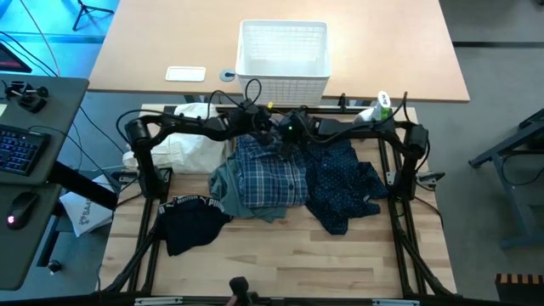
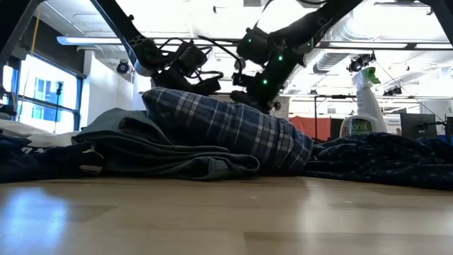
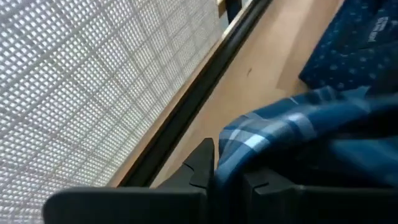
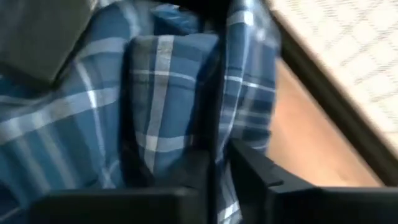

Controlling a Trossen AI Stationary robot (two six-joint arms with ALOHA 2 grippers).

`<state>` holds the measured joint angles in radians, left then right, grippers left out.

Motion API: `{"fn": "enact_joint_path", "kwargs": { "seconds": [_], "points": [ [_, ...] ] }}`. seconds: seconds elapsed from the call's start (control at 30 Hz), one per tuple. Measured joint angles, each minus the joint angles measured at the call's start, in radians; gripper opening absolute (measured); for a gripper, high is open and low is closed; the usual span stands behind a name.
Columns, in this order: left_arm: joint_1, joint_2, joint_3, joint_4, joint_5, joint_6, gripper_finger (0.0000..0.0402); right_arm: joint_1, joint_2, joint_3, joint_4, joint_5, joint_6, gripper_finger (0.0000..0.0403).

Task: Fold Laundry from Bin
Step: Fold the checkered blue polo

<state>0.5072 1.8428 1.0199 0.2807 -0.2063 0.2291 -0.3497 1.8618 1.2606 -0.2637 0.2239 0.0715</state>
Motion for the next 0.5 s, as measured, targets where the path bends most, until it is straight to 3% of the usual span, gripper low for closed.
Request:
{"fn": "enact_joint_path", "kwargs": {
  "seconds": [0.1,0.3,0.5],
  "points": [
    [0.004,-0.023,0.0,-0.042,0.047,0.005,0.0017,-0.021,-0.006,0.0,-0.008,-0.1,0.0,0.0114],
    [0.004,-0.042,0.001,-0.136,0.137,0.065,0.0017,-0.106,-0.09,0.0,-0.109,-0.435,0.035,0.0194],
    [0.003,-0.042,0.001,-0.213,0.209,0.078,0.0017,-0.199,-0.092,0.0,-0.087,-0.483,0.126,0.0217]
  ]
}}
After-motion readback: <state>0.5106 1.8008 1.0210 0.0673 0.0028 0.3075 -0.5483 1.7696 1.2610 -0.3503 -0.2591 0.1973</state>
